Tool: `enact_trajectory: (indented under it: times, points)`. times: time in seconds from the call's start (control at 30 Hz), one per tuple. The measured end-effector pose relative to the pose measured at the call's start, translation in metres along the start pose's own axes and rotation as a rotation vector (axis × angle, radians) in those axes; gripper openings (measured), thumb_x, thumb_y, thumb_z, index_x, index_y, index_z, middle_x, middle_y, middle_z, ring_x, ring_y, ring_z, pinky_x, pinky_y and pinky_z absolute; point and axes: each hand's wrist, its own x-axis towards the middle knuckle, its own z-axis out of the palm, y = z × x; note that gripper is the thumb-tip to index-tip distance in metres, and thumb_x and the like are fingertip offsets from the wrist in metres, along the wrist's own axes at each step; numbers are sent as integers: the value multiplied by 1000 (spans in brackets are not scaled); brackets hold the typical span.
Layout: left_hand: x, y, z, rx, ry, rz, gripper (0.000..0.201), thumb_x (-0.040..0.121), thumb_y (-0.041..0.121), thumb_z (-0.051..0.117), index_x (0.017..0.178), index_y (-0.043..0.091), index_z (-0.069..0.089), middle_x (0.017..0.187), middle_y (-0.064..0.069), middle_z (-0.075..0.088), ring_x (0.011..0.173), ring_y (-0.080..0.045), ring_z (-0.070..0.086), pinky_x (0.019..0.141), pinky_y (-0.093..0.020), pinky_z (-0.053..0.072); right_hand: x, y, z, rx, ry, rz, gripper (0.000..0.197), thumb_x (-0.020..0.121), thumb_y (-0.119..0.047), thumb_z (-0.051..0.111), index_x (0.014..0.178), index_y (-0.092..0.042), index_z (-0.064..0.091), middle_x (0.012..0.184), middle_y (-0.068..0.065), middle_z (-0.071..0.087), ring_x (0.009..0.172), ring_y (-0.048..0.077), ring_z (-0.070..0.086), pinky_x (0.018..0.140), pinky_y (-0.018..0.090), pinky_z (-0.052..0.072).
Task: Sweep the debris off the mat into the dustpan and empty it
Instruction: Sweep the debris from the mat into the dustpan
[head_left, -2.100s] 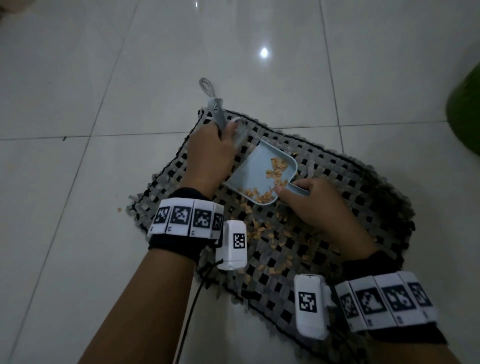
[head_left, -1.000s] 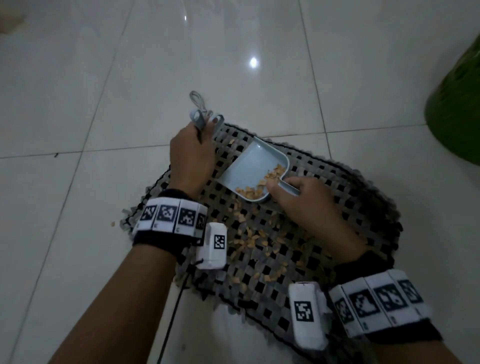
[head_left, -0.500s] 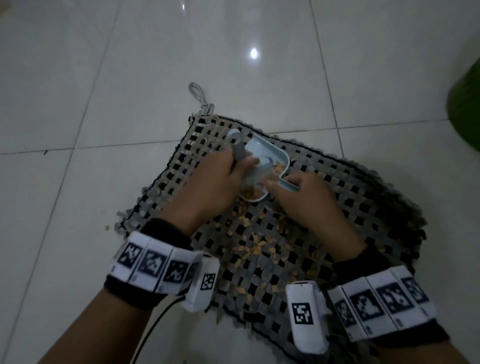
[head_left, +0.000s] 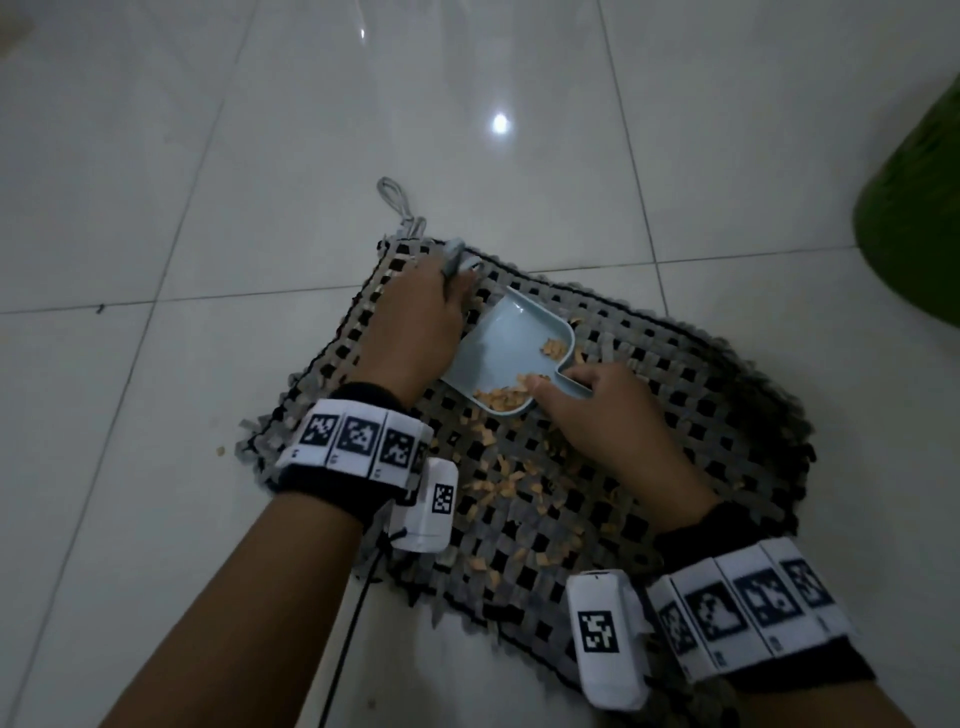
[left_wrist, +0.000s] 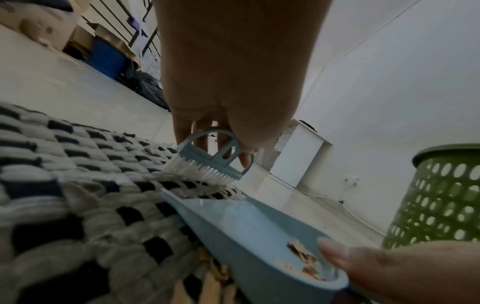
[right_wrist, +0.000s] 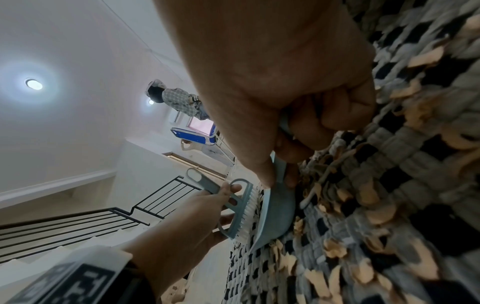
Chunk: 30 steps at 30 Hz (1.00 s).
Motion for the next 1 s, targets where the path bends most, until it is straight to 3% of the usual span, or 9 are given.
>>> enact_trajectory:
  times: [0.1,0.17,0.27,0.33,0.47,0.6,0.73,0.83,1.0]
  points:
    - [-3,4,5,9,-57,10,35,108,35,40,126,12,60,86,-6,66,72,-17,51,66,-30,35,1,0,1,15,-3,16,43,88,-54,67,88,-12,77,85,9,75,74,25,71,70,43,59]
    - [-7,5,2,5,-102,-2,33,107,36,41,114,12,63,78,-3,61,71,-20,56,61,-34,36,3,1,1,30,-16,36,45,88,-53,68,88,-9,77,86,10,75,74,26,71,70,43,59]
    - [-13,7,-13,-40,-235,-31,37,107,39,40,104,15,67,97,-8,67,85,-26,61,64,-31,41,5,3,1,54,-30,46,42,88,-53,68,85,-12,76,78,5,73,66,20,67,58,32,51]
    - [-15,7,-25,-133,-278,-71,39,108,39,38,104,20,71,101,-3,65,90,-21,59,64,-22,39,4,4,0,54,-32,44,40,88,-54,69,83,-15,75,73,1,70,61,15,63,53,28,46]
    - [-9,2,-32,-144,-101,-109,35,107,38,39,99,21,68,95,2,63,77,-9,56,60,-23,38,5,5,1,15,-13,29,42,87,-56,68,86,-14,77,84,6,75,73,22,70,71,43,60]
    - [3,2,-20,-108,64,-57,34,107,34,42,114,12,67,106,-5,67,90,-19,58,72,-26,37,6,6,2,-3,0,19,41,87,-57,68,84,-17,76,82,4,75,70,21,69,69,42,59]
    - [20,1,-7,-86,67,-22,35,107,35,42,124,14,64,114,-8,70,104,-25,62,81,-28,43,7,8,2,-4,5,22,40,87,-56,68,85,-17,75,79,1,73,68,18,68,65,36,57]
    - [27,-1,-2,-32,-21,-37,35,107,33,42,129,16,62,119,-9,68,112,-30,60,86,-32,44,7,10,2,5,6,17,38,87,-57,68,87,-20,75,78,-2,72,67,15,67,64,34,56]
    - [20,0,-13,44,-40,-82,37,105,36,41,108,16,72,95,-4,67,80,-22,57,70,-28,38,8,13,0,14,-3,19,37,88,-57,67,85,-21,75,73,-6,70,64,13,65,55,25,47]
